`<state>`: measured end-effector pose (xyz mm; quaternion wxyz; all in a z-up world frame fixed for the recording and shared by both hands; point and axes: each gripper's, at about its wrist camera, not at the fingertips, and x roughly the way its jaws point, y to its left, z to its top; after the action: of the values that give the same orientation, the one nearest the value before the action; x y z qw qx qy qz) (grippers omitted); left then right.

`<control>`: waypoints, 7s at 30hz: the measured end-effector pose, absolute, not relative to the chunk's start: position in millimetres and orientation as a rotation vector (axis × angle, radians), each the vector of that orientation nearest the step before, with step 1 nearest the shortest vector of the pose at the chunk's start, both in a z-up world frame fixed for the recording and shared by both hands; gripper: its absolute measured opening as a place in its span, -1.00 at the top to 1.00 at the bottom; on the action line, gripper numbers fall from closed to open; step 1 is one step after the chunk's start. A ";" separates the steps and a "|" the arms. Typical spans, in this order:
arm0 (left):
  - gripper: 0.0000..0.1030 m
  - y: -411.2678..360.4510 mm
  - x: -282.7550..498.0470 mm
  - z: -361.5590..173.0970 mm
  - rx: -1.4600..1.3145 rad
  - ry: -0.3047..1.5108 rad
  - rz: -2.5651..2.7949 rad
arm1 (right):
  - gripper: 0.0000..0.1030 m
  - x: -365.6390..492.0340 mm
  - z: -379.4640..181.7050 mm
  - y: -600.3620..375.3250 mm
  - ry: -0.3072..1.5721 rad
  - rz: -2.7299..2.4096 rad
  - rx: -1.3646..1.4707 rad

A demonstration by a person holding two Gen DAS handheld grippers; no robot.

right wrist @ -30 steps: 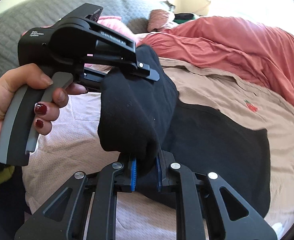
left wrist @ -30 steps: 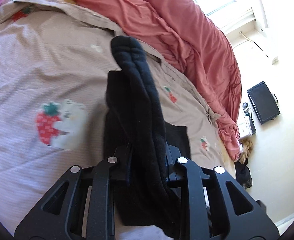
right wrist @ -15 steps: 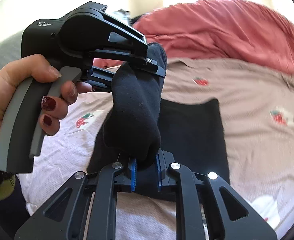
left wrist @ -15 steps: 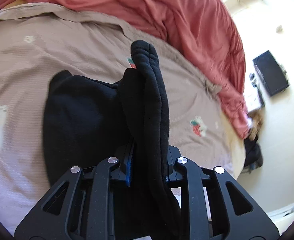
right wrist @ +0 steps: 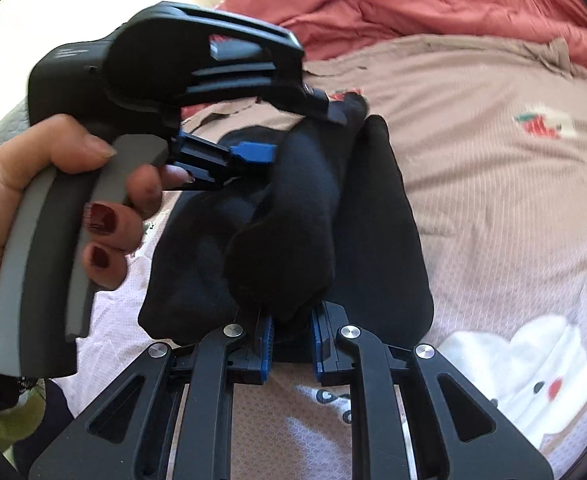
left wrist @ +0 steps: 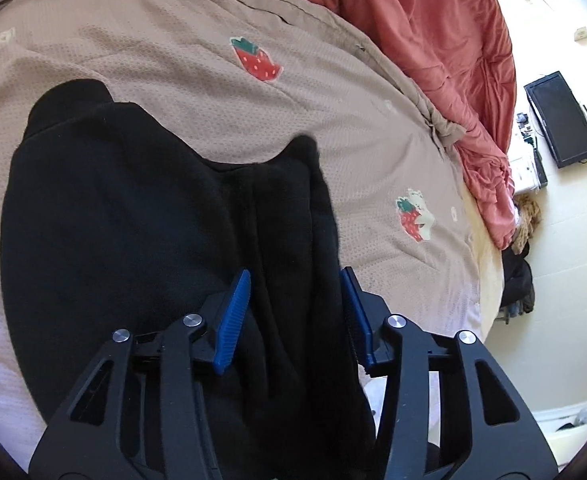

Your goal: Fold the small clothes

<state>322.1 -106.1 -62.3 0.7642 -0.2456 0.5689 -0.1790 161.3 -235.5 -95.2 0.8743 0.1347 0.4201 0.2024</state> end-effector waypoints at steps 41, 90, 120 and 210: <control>-0.11 -65.8 231.9 -52.9 -0.113 0.990 -0.203 | -0.24 218.6 -55.2 -288.1 0.796 0.359 0.211; -0.47 -57.4 201.8 -45.4 -0.138 0.984 -0.159 | 0.29 259.4 -67.1 -300.3 0.921 0.571 0.261; -0.47 -50.5 195.4 -62.6 -0.183 1.085 -0.135 | 0.91 213.5 -111.4 -286.0 1.139 0.366 0.239; -0.82 -14.7 258.7 -58.9 -0.276 1.046 -0.098 | -0.83 256.9 -90.5 -278.7 1.021 0.622 0.156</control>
<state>258.7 -14.7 -58.9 0.8561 -0.1314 0.4977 -0.0466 256.9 -278.7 -90.5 0.8237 0.0735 0.4801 0.2925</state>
